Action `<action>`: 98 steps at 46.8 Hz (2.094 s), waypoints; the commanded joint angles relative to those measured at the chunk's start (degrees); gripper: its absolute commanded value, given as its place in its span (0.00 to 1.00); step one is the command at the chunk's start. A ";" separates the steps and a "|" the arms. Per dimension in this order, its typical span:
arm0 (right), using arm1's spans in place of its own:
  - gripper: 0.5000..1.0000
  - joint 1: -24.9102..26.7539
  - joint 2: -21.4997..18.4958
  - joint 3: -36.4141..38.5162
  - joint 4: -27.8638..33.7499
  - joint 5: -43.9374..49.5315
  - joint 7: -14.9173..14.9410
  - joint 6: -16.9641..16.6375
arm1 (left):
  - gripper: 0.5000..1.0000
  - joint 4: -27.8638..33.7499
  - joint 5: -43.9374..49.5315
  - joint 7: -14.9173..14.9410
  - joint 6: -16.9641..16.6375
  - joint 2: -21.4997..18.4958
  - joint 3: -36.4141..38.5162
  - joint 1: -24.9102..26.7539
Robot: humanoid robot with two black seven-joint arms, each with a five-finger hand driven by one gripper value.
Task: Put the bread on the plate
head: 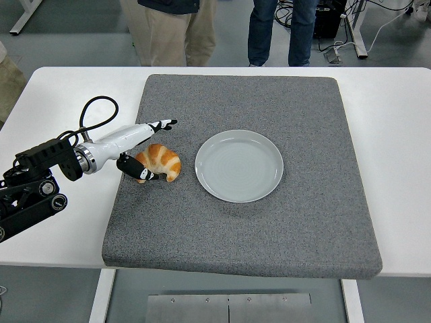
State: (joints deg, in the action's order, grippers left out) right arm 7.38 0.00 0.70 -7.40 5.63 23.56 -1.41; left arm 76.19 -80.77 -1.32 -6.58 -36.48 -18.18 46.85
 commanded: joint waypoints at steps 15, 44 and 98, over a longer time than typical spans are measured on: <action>1.00 0.00 0.00 0.00 -0.07 0.00 0.00 0.00 | 0.94 -2.27 -0.09 -0.09 -1.33 1.32 0.34 0.00; 1.00 0.00 0.00 0.00 0.02 0.00 0.00 0.00 | 0.64 -3.59 -0.18 -1.32 -2.82 1.68 0.78 -1.23; 1.00 0.00 0.00 0.00 -0.07 0.00 0.00 0.00 | 0.00 -3.68 4.74 -7.21 0.77 -2.19 0.87 4.12</action>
State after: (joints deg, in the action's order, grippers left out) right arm 7.39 0.00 0.70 -7.38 5.63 23.56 -1.41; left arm 72.17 -77.49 -8.64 -7.94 -37.13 -17.18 49.42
